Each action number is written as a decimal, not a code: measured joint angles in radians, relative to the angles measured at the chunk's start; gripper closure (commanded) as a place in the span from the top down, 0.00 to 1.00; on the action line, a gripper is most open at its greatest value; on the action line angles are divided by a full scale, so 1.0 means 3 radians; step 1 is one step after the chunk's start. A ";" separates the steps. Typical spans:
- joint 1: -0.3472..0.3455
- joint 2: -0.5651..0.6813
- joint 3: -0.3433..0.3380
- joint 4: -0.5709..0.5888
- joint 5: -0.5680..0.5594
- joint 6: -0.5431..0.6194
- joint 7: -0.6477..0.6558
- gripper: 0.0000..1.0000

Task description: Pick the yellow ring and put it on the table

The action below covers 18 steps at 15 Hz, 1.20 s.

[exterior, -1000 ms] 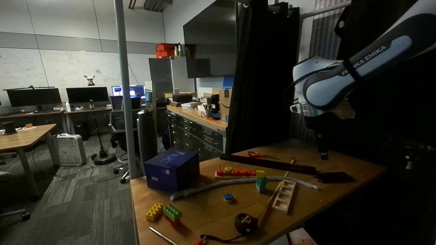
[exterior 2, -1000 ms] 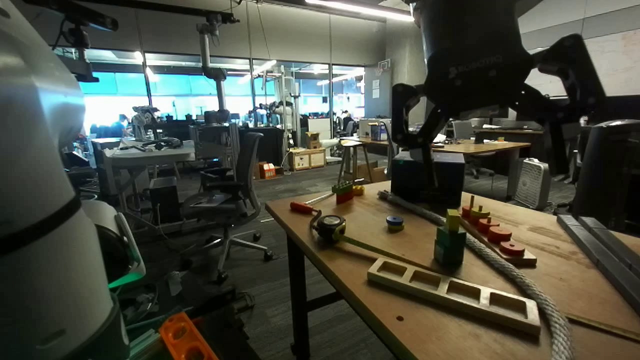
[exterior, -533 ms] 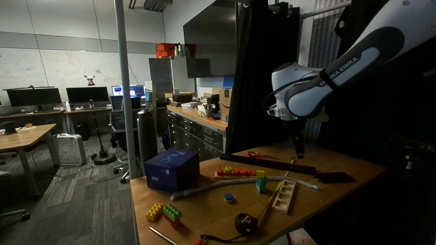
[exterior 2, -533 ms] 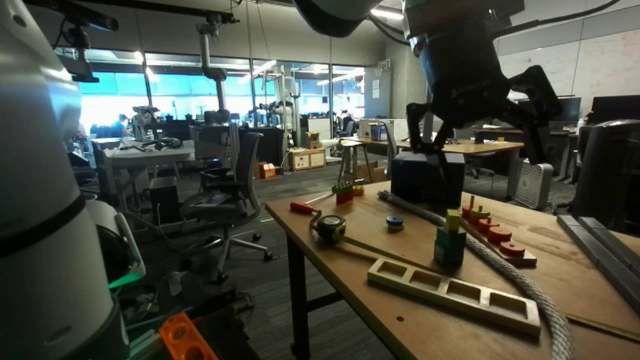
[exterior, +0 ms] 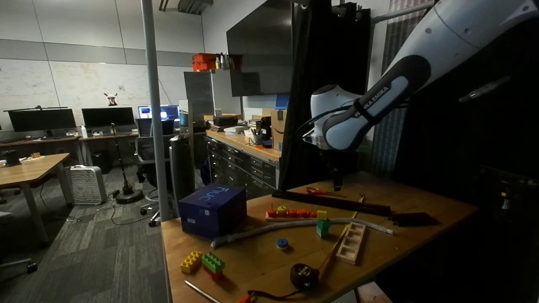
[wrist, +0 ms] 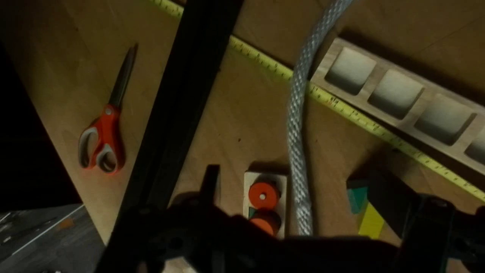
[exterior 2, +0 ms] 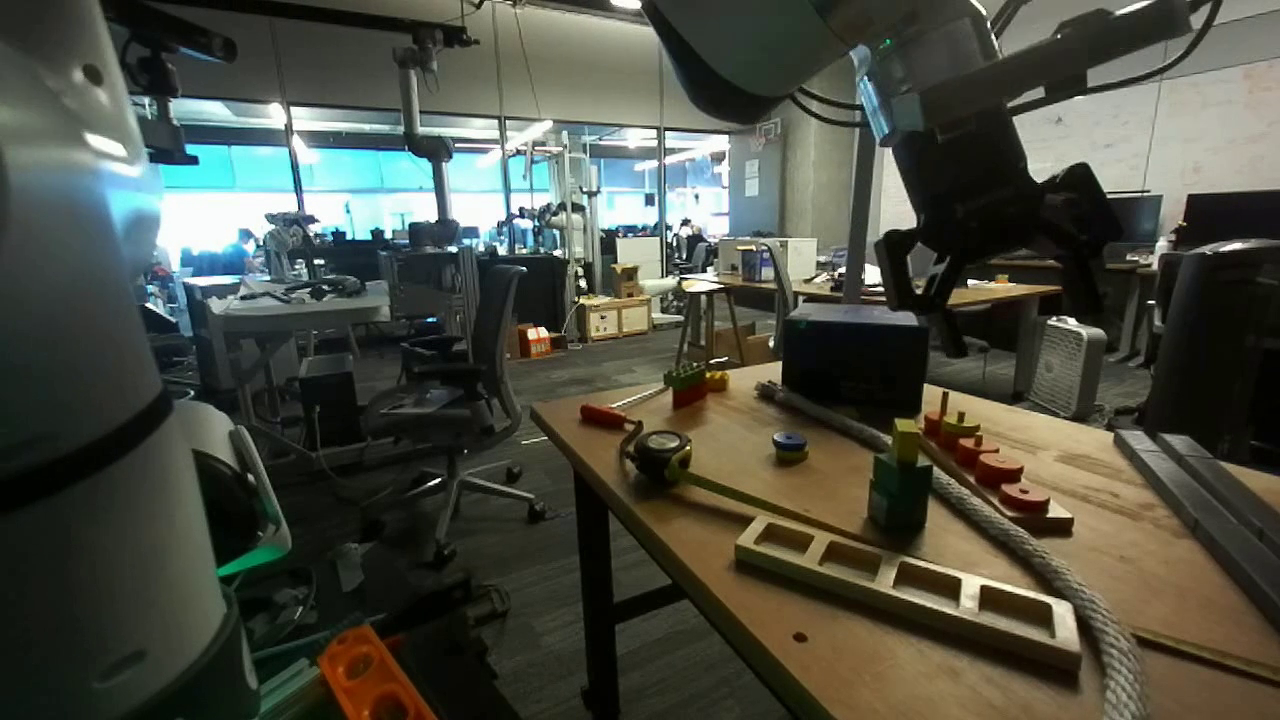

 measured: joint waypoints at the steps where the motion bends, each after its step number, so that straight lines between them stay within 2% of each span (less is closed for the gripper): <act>1: -0.0007 0.0097 -0.0001 0.0078 0.0081 0.0091 -0.0073 1.00; 6: -0.0103 0.0576 0.0030 0.0452 0.0823 0.0441 -0.0685 1.00; 11: -0.0278 0.0926 0.0216 0.0801 0.1621 0.0464 -0.1165 1.00; 14: -0.0337 0.1110 0.0321 0.0986 0.1858 0.0427 -0.1226 1.00; 18: -0.0367 0.1369 0.0412 0.1205 0.1939 0.0354 -0.1226 1.00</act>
